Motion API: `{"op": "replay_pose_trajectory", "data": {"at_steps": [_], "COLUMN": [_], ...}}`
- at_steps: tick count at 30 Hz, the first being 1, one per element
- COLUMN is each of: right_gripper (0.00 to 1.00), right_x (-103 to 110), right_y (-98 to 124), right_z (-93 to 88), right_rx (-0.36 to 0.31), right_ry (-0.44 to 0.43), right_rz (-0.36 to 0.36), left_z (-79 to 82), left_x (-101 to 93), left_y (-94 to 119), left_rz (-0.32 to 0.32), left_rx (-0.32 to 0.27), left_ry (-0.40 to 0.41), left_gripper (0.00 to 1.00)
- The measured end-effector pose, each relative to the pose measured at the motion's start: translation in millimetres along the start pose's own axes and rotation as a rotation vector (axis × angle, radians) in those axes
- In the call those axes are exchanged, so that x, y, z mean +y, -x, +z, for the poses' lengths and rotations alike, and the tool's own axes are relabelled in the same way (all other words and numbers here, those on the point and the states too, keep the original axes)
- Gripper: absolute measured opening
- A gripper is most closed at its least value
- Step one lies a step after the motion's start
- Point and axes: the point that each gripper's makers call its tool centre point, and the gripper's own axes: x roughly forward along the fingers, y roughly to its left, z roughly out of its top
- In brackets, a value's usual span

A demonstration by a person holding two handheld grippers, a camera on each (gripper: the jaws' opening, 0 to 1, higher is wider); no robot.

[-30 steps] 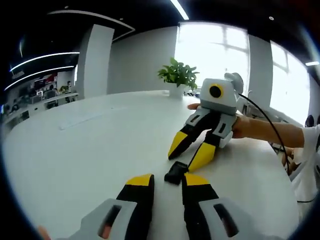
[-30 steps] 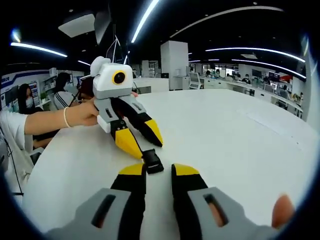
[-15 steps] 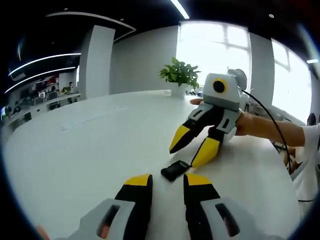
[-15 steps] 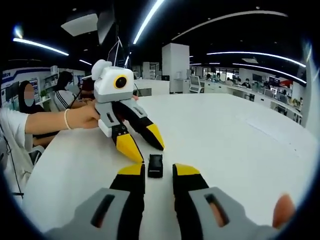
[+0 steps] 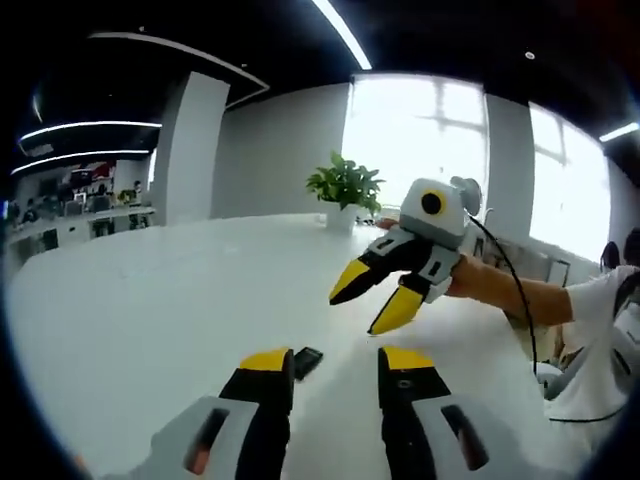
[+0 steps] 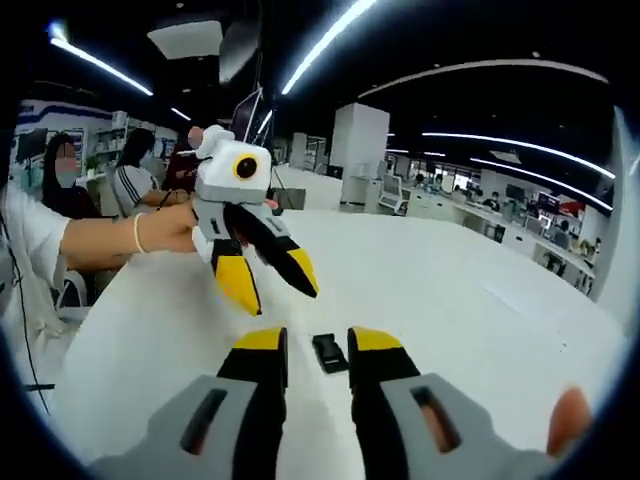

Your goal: Snap the two parts of the plastic buckle together until the buckle closes and remains connected.

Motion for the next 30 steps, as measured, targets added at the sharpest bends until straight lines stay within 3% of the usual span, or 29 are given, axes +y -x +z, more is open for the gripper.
{"op": "replay_pose_trajectory", "data": {"at_steps": [2,9,14,17,20,23,26,30], "right_gripper": [0.22,0.34,0.47,0.5,0.53,0.61,0.69,0.7], "right_x": [4,31,49,61,69,81,95,106], "right_y": [11,28,27,28,31,35,37,44], "right_z": [1.5,24.0,29.3,33.4,35.8,33.6,27.8,33.7], "right_rx": [0.032,-0.013,0.005,-0.006,-0.011,-0.002,0.011,0.003], "right_ry": [0.027,0.108,0.124,0.115,0.131,0.126,0.095,0.134], "right_rz": [-0.059,-0.167,-0.183,-0.181,-0.194,-0.195,-0.18,-0.227], "left_z": [4.2,2.3,2.8,2.5,5.4,10.0,21.8,22.2], "left_x": [-12.7,-48.5,-63.3,-65.5,-68.7,-70.2,-84.2,-91.0], "left_y": [12,35,39,42,47,55,63,71], "left_rz": [-0.004,-0.02,0.001,0.065,0.108,0.138,0.1,0.123], "left_rx": [-0.038,-0.117,-0.141,-0.132,-0.152,-0.195,-0.312,-0.326], "left_ry": [0.008,0.026,0.007,-0.048,-0.049,-0.029,0.039,0.044], "left_gripper": [0.35,0.35,0.38,0.38,0.38,0.39,0.44,0.49]}}
